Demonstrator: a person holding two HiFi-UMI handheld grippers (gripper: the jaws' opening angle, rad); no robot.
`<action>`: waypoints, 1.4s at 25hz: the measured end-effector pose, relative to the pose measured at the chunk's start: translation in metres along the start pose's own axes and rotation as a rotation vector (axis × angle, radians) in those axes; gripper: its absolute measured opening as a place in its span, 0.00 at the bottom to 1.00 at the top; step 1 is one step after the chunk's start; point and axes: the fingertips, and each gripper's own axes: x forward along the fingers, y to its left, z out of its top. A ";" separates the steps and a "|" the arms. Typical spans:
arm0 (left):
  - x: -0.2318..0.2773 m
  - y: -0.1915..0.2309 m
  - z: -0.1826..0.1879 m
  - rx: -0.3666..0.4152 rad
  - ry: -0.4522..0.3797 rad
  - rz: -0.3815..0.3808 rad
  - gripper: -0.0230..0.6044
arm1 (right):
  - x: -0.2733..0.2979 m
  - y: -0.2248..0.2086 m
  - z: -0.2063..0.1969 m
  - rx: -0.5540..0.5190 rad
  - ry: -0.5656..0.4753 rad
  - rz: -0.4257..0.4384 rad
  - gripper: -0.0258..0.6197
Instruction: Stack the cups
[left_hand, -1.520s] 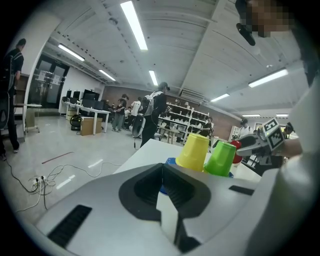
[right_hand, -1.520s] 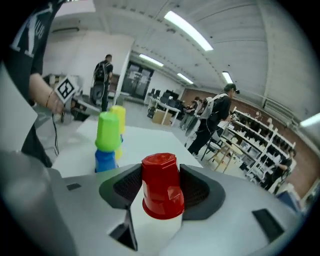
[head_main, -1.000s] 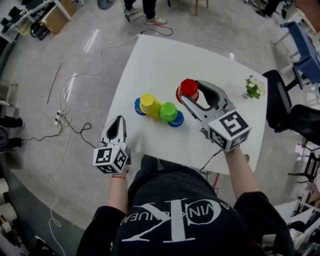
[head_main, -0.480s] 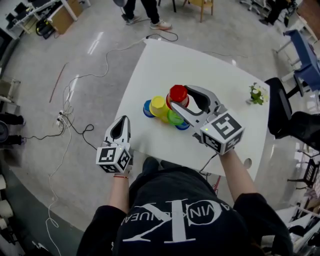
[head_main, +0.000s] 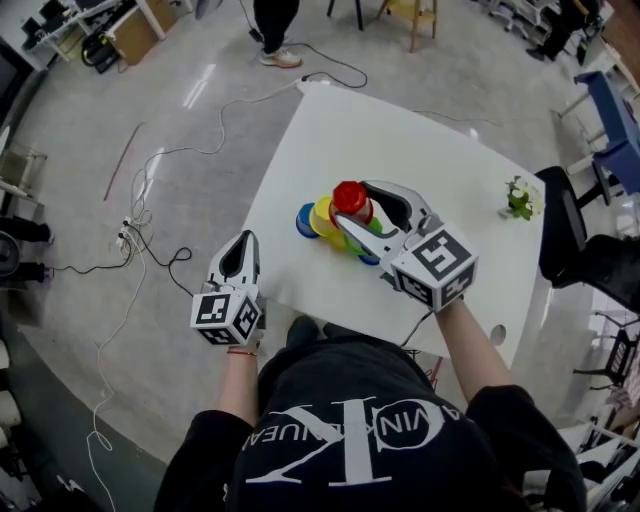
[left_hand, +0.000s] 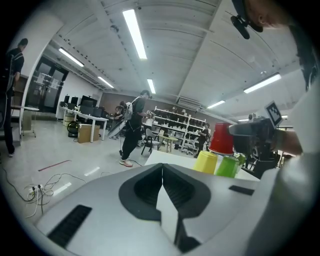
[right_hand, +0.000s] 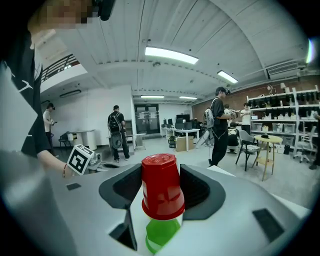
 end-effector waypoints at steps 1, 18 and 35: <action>0.000 0.001 0.000 0.000 -0.002 0.001 0.04 | 0.001 0.001 -0.002 -0.001 0.004 0.003 0.42; 0.005 0.005 0.009 0.000 -0.021 0.009 0.04 | 0.003 0.005 -0.012 -0.008 0.033 0.033 0.46; 0.016 -0.004 0.013 0.010 -0.022 -0.041 0.04 | -0.024 -0.002 -0.014 0.044 -0.002 -0.018 0.52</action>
